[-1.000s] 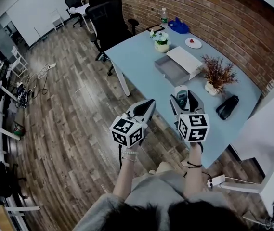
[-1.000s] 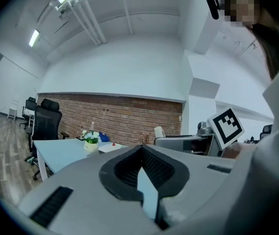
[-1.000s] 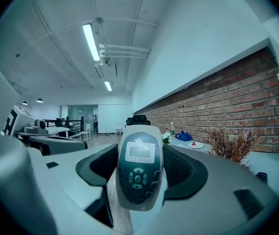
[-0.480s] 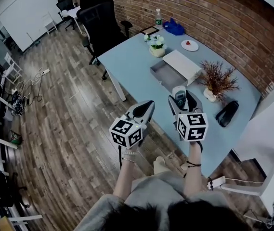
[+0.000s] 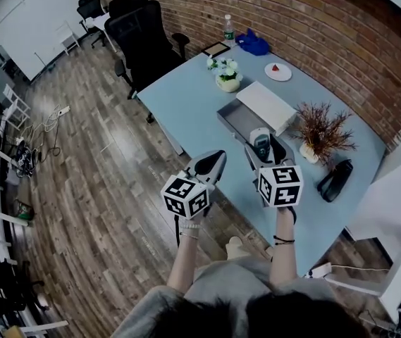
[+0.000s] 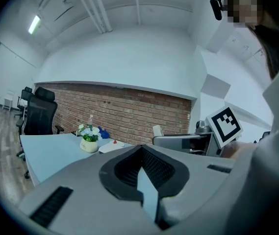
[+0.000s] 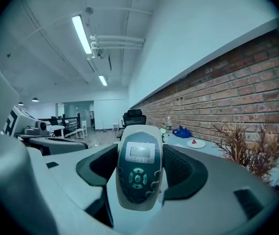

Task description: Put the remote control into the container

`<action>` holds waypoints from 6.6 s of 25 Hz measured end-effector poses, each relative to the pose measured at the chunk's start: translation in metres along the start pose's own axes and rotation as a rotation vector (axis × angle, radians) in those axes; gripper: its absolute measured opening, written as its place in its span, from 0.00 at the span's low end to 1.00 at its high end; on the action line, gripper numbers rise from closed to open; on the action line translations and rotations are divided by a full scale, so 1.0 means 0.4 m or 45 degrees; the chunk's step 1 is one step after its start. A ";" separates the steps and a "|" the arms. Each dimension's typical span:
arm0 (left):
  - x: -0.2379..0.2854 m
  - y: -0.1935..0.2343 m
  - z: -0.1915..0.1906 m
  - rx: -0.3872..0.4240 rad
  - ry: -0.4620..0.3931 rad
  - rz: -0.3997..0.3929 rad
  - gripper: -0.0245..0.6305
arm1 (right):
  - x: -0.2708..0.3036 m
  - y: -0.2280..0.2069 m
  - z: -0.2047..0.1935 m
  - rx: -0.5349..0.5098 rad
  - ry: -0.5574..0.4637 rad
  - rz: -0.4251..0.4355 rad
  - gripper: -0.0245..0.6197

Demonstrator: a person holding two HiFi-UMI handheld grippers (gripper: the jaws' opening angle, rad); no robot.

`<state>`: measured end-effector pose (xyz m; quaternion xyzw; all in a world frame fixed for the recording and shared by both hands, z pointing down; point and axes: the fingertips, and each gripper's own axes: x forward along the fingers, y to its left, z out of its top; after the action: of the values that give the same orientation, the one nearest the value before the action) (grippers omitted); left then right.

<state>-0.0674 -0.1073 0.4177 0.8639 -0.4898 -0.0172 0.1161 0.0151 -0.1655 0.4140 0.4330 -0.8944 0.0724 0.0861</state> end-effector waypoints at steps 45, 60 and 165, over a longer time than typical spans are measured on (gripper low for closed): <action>0.407 0.382 -0.101 -0.145 0.321 -0.425 0.04 | 0.446 -0.206 -0.108 0.077 0.317 -0.282 0.48; 0.455 0.417 -0.187 -0.204 0.436 -0.350 0.04 | 0.591 -0.214 -0.253 0.012 0.590 -0.033 0.48; 0.283 0.286 0.025 -0.002 0.101 -0.416 0.04 | 0.375 0.020 0.026 -0.014 0.031 0.103 0.04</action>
<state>-0.1063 -0.2618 0.4422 0.9320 -0.3377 -0.0020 0.1316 -0.0836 -0.2769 0.4361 0.3949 -0.9104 0.0762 0.0966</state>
